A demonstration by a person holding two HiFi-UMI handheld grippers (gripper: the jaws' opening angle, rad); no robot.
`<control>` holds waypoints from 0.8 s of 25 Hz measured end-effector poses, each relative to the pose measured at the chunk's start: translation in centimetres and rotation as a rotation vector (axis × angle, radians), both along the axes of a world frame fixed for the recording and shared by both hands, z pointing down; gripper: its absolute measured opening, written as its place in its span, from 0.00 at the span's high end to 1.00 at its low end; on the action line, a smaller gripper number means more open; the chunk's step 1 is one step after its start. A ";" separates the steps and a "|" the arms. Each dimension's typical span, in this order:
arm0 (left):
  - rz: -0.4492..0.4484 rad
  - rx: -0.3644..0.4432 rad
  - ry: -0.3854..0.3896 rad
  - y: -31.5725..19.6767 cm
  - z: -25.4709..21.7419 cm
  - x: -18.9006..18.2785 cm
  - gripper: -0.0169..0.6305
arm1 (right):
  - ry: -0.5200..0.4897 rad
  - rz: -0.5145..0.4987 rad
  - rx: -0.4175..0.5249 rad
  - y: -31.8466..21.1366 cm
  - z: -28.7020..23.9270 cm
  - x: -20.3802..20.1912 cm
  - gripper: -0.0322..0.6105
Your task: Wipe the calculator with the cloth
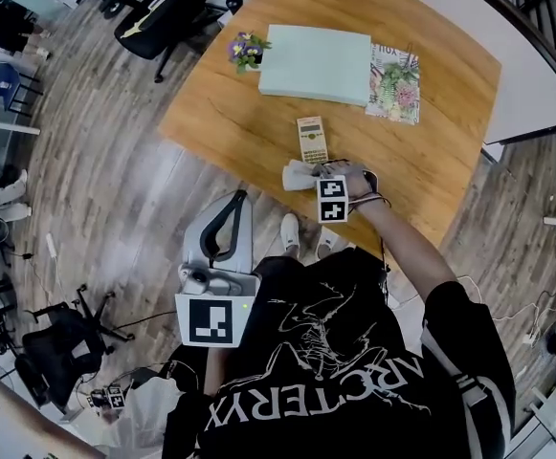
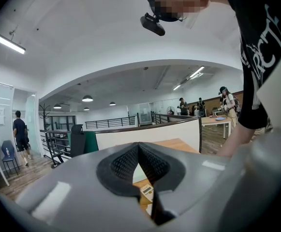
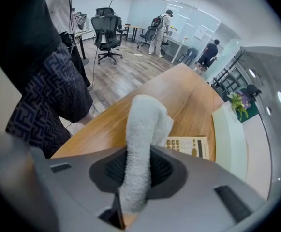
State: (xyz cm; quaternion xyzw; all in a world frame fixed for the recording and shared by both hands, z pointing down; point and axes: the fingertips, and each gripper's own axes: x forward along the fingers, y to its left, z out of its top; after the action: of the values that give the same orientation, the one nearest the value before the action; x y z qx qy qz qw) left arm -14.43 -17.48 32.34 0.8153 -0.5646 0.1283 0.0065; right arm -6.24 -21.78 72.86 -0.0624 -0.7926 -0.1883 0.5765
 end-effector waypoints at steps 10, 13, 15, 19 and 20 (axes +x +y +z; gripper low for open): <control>0.047 0.014 0.025 -1.7 -0.2 0.8 0.96 | -0.504 0.543 0.011 -4.7 -14.9 5.6 0.81; 0.067 0.021 0.038 -2.4 -0.6 1.3 0.96 | -0.662 0.701 0.086 -6.1 -20.7 9.6 0.81; 0.059 0.038 0.034 -3.1 -0.8 1.3 0.96 | -0.762 0.785 0.151 -6.4 -24.7 12.0 0.81; 0.039 0.070 0.058 -4.4 -0.8 1.2 0.96 | -0.820 0.831 0.337 -6.1 -30.2 15.6 0.81; 0.045 0.072 0.064 -4.5 -0.7 1.4 0.96 | -0.851 0.830 0.360 -6.0 -31.5 16.0 0.81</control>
State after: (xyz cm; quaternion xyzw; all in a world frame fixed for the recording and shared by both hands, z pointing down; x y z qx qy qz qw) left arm -13.07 -22.01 31.62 0.8312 -0.5498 0.0819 -0.0078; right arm 9.74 -27.74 41.34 0.4300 -0.8668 -0.0875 0.2367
